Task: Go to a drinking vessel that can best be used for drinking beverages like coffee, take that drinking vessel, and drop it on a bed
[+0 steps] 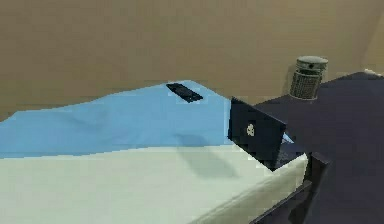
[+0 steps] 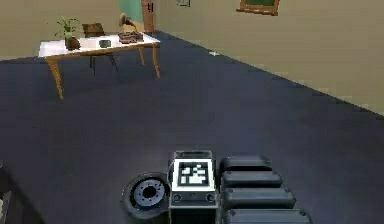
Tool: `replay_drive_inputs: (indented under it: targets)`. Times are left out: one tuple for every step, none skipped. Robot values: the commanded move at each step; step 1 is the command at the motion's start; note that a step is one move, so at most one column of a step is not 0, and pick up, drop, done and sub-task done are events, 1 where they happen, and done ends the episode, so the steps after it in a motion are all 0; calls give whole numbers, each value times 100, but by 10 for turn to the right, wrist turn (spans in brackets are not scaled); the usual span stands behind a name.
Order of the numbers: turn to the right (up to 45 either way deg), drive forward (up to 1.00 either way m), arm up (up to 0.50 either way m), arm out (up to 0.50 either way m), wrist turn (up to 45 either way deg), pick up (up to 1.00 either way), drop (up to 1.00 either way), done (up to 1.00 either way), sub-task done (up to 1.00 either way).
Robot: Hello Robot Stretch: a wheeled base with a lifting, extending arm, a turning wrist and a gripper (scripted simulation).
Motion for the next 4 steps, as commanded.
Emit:
replay_drive_inputs:
  targets:
    - [-450,0,0,0,0,0,0,0,0]
    - [-90,0,0,0,0,0,0,0,0]
    - [450,0,0,0,0,0,0,0,0]
    - [-270,0,0,0,0,0,0,0,0]
